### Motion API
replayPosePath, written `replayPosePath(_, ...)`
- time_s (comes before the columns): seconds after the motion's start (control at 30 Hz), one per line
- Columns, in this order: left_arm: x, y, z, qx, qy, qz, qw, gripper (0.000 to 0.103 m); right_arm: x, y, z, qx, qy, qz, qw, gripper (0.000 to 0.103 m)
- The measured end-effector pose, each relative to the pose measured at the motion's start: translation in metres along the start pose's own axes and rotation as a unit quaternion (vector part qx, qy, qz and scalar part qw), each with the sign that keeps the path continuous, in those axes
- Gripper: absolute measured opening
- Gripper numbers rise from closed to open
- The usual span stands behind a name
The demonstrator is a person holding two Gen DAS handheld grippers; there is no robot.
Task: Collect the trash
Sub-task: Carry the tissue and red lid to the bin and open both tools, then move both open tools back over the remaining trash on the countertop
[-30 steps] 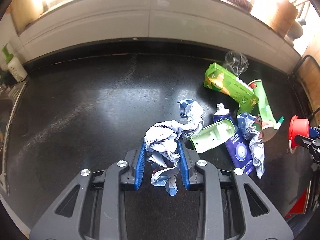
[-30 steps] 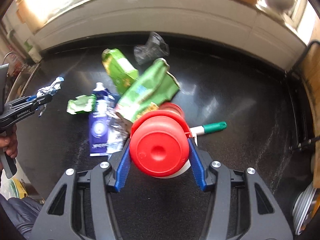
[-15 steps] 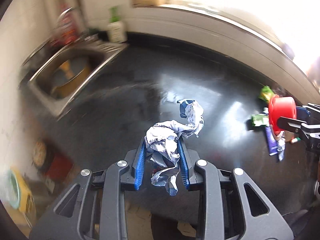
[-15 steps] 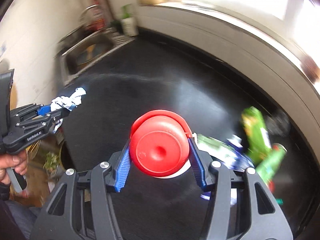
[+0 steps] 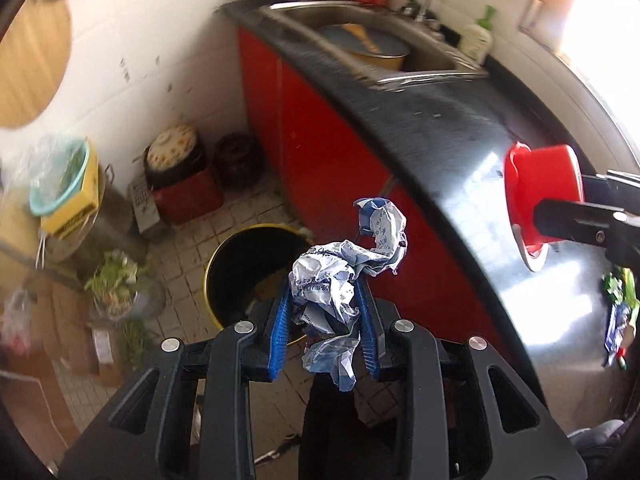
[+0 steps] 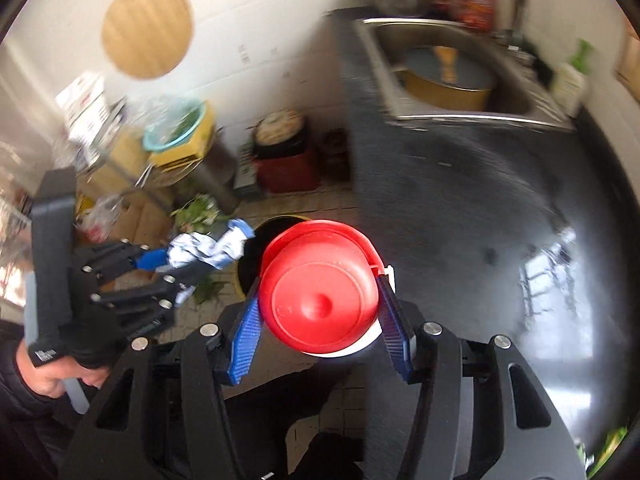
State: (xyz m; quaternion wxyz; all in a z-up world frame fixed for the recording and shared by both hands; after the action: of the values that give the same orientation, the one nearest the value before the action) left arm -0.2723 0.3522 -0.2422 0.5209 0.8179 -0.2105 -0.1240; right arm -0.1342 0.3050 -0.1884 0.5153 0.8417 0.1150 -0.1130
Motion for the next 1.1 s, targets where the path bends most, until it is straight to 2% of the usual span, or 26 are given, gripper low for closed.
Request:
replayPosePath(0.1, -0.033, -0.028, 0.019, -0.02, 0.037, 0.002, 0.9991, 0.03, -0.027, -0.038, -0.018, -0.026, 0.016, -0.022, 0.999, 0.053)
replayPosePath(0.33, -0.069, -0.097, 0.039, -0.045, 0.102, 0.017, 0.9936, 0.03, -0.066, -0.123, -0.044, -0.084, 0.021, -0.043, 0.995, 0.054)
replayPosePath(0.5, -0.081, -0.13, 0.042, -0.06, 0.112, 0.034, 0.9913, 0.033, -0.072, -0.165, -0.057, -0.112, 0.007, -0.045, 0.993, 0.054)
replayPosePath(0.57, -0.083, -0.139, 0.042, -0.064, 0.111, 0.033, 0.9912, 0.054, -0.073, -0.178, -0.06, -0.123, 0.004, -0.046, 0.991, 0.055)
replayPosePath(0.6, -0.084, -0.141, 0.042, -0.063, 0.109, 0.027, 0.9917, 0.069, -0.074, -0.185, -0.062, -0.128, 0.004, -0.047, 0.991, 0.062)
replayPosePath(0.67, -0.087, -0.144, 0.042, -0.056, 0.103, 0.017, 0.9929, 0.073, -0.073, -0.192, -0.067, -0.127, 0.008, -0.039, 0.991, 0.072)
replayPosePath(0.9, -0.092, -0.145, 0.036, -0.055, 0.096, 0.013, 0.9937, 0.073, -0.062, -0.19, -0.069, -0.127, -0.008, -0.041, 0.991, 0.073)
replayPosePath(1.1, -0.077, -0.127, 0.022, -0.042, 0.059, 0.005, 0.9974, 0.074, -0.045, -0.159, -0.066, -0.102, -0.029, -0.04, 0.994, 0.073)
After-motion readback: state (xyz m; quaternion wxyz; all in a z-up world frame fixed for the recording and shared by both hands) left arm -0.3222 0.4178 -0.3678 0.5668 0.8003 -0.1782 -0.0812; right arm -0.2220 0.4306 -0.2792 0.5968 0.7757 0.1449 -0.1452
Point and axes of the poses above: each gripper's, at about its wrist camera, not at the fingertips, and y roughly against the way its jaws point, x to its right, z to its underside, the point moved 8 cm from there along -y, roughly the way its jaws point, and after that the axes turned 5 degrees about -z, right-handed, at the moved point
